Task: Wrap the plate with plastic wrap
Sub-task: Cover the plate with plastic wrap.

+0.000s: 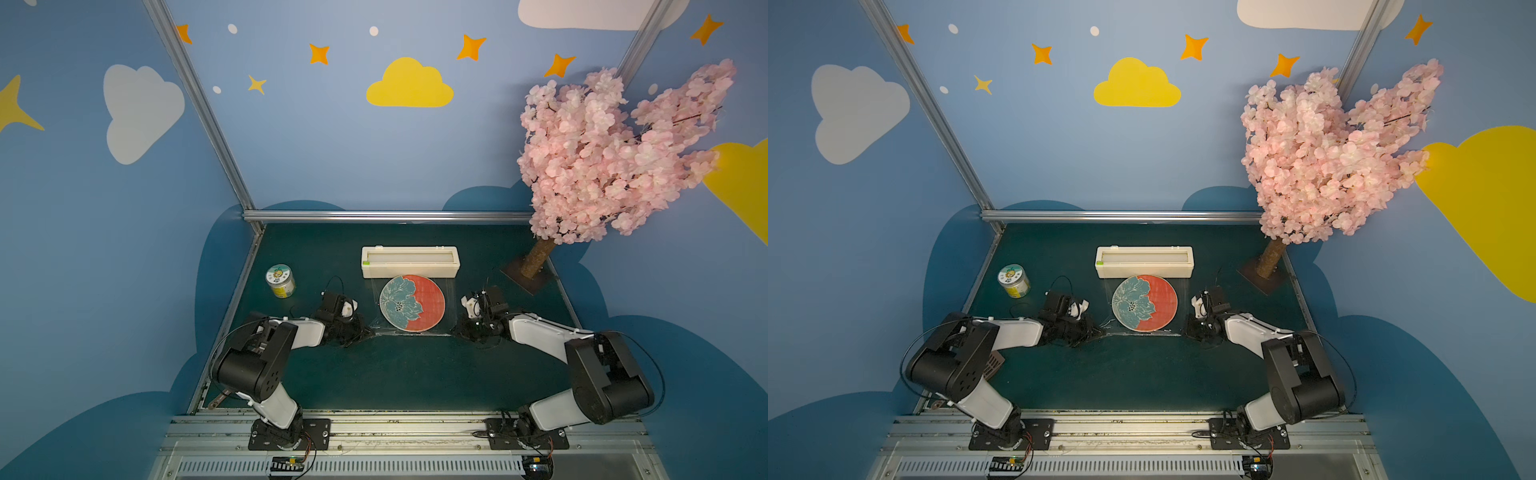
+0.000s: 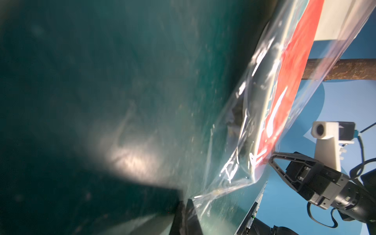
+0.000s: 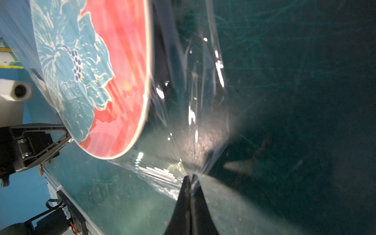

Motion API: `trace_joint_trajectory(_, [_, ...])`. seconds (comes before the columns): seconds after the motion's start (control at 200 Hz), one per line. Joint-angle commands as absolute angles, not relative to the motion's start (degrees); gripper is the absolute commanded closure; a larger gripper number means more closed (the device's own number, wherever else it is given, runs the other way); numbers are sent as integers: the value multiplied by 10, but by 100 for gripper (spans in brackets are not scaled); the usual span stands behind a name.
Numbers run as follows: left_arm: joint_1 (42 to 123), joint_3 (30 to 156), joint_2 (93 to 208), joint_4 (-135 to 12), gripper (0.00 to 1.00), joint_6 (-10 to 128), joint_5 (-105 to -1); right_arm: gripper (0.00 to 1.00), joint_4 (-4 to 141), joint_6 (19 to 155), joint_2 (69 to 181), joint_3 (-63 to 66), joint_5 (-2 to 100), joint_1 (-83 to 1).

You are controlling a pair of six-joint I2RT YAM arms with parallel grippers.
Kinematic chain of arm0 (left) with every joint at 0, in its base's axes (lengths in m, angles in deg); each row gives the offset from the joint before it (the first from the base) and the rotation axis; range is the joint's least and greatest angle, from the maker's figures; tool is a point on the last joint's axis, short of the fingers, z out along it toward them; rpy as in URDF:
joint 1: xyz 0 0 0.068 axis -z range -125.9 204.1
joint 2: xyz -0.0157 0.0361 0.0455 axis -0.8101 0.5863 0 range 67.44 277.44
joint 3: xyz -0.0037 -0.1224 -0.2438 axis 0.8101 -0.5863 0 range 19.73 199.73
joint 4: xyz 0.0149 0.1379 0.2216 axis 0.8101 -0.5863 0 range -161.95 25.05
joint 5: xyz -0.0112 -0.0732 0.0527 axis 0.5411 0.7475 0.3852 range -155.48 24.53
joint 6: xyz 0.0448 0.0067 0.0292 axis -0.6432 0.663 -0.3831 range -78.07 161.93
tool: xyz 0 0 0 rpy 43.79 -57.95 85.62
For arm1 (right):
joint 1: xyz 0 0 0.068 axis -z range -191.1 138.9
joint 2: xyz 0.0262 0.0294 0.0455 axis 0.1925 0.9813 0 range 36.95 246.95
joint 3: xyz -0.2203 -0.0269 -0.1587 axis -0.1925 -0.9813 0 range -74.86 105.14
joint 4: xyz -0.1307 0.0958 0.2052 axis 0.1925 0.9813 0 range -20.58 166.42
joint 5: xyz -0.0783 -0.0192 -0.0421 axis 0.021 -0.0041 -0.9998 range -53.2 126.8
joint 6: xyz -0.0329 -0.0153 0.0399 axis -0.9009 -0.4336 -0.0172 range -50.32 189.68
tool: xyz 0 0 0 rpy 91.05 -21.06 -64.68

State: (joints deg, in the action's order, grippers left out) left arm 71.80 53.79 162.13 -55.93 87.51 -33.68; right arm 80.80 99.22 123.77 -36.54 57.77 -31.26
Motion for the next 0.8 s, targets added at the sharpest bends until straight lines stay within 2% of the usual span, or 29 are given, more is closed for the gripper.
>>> trace_joint_trajectory(0.0, [705, 555, 1636, -590, 97, 856, -352, 100, 830, 994, 1274, -335, 551, -303])
trace_joint_trajectory(0.18, [704, 584, 1661, -593, 97, 856, -360, 100, 807, 1017, 1323, -302, 558, -300])
trace_joint_trajectory(0.596, [712, 593, 1710, -469, 97, 931, -389, 100, 729, 1084, 1386, -274, 580, -290])
trace_joint_trajectory(0.796, [725, 611, 1737, -452, 97, 942, -396, 100, 738, 1078, 1399, -263, 587, -286])
